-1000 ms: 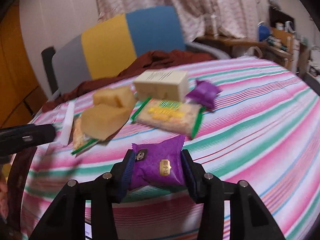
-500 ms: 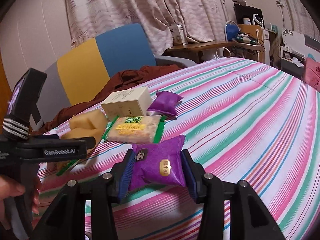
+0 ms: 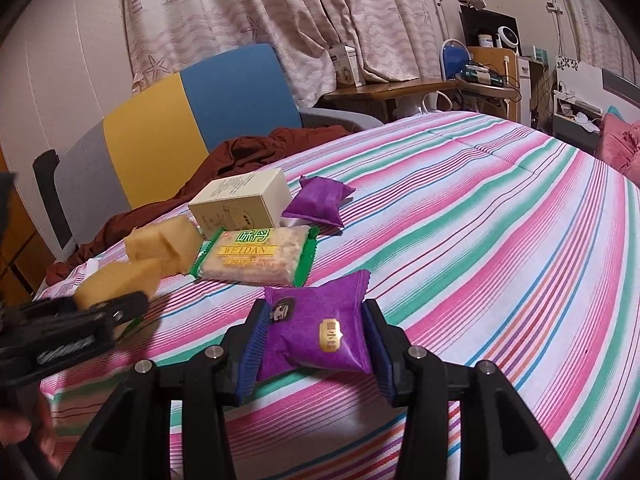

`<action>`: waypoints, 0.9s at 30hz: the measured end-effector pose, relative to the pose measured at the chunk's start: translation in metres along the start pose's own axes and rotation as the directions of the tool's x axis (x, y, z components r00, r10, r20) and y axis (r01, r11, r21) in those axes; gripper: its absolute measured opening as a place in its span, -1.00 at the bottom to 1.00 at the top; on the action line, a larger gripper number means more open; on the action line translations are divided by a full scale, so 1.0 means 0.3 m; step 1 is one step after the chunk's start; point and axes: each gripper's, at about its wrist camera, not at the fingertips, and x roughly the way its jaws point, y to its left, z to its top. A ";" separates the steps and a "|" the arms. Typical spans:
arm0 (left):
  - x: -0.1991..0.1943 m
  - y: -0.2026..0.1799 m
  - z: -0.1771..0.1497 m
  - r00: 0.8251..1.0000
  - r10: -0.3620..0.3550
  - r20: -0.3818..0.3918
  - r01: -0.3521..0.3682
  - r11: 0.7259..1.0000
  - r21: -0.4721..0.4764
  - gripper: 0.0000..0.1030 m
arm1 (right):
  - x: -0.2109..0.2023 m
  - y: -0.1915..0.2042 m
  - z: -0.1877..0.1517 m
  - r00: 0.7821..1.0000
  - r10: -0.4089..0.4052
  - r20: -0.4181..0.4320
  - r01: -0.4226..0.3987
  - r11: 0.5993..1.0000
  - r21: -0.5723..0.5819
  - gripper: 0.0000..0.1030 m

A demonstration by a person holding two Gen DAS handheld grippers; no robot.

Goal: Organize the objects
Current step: 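Grasp a yellow sponge with the left tool while the right holds the purple packet, then carry sponge and purple packet into the gold tray and open both tools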

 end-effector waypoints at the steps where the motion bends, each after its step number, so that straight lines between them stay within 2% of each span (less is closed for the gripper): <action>1: -0.018 0.002 -0.010 1.000 -0.008 0.009 0.009 1.000 -0.005 0.08 | -0.003 0.000 0.000 1.000 -0.003 0.004 0.003 1.000 -0.001 -0.08; 5: -0.104 0.026 -0.078 0.999 -0.040 0.031 0.041 0.999 -0.035 0.08 | -0.004 -0.001 0.002 1.000 -0.008 0.006 0.008 1.000 0.001 -0.08; 11: -0.245 0.071 -0.225 0.993 -0.112 0.044 0.117 0.981 -0.157 0.08 | -0.003 0.005 0.004 1.000 -0.016 0.004 0.016 1.000 -0.004 -0.09; 16: -0.358 0.104 -0.307 0.989 -0.122 0.087 0.136 0.973 -0.185 0.08 | -0.006 0.014 0.003 1.000 -0.027 0.009 0.027 1.000 -0.016 -0.09; 22: -0.470 0.228 -0.354 0.987 -0.067 0.143 0.104 0.957 -0.270 0.08 | -0.020 0.038 0.002 0.999 -0.035 0.028 0.036 0.998 -0.053 -0.09; 27: -0.537 0.382 -0.387 0.985 0.013 0.174 0.054 0.928 -0.370 0.09 | -0.026 0.058 0.001 0.999 -0.036 0.035 0.038 0.996 -0.084 -0.09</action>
